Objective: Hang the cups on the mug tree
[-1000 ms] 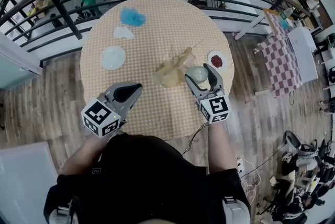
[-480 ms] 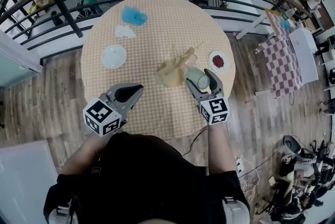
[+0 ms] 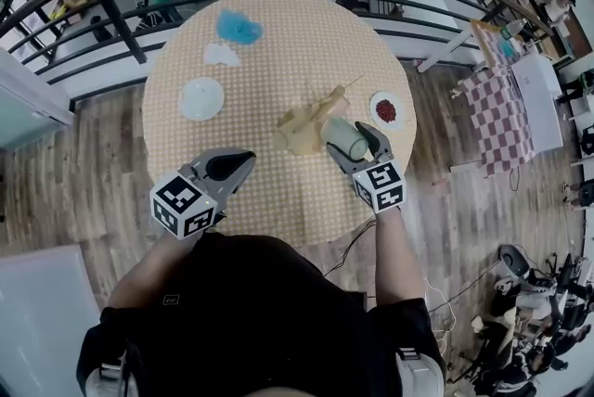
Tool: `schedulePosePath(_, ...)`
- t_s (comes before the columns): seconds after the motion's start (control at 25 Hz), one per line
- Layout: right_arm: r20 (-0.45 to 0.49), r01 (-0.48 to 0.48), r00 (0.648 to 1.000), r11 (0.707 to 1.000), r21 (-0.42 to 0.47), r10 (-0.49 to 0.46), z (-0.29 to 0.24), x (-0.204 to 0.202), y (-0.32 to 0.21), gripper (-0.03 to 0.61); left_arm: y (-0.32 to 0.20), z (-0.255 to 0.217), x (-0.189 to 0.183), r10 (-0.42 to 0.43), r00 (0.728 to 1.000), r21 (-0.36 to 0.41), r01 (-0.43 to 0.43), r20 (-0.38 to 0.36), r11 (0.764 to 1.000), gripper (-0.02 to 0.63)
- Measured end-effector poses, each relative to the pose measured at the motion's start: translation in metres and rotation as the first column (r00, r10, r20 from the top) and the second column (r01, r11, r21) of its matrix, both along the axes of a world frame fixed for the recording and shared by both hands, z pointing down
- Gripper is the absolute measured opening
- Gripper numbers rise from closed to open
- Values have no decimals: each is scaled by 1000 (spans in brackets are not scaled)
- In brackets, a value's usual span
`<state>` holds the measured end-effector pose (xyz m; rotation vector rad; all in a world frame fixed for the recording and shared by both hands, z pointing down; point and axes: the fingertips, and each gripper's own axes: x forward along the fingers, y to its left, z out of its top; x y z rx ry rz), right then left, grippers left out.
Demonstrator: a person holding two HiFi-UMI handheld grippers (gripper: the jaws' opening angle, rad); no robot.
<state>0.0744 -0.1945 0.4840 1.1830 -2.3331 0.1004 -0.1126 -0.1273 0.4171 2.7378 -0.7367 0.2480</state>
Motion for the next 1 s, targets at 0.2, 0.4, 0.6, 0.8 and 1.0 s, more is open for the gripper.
schedulePosePath(0.2, -40, 30, 999, 998, -52, -32, 16, -2, -5, 342, -2, 8, -3, -9, 1000, -12, 9, 2, 1000, 6)
schedulePosePath(0.4, -103, 50, 993, 996, -70, -57, 25, -2, -7, 342, -4, 9, -3, -16, 1000, -17, 16, 6, 1000, 6)
schedulePosePath(0.6, -135, 57, 989, 995, -87, -69, 30, -3, -13, 342, -8, 11, -3, -22, 1000, -24, 23, 11, 999, 6)
schedulePosePath(0.8, -155, 64, 985, 992, -107, -80, 33, -3, -21, 342, -14, 17, -3, -28, 1000, -38, 28, 12, 999, 6)
schedulePosePath(1.0, -209, 81, 972, 988, -133, -108, 36, -3, -22, 342, -17, 22, -4, -31, 999, -50, 31, 8, 998, 6)
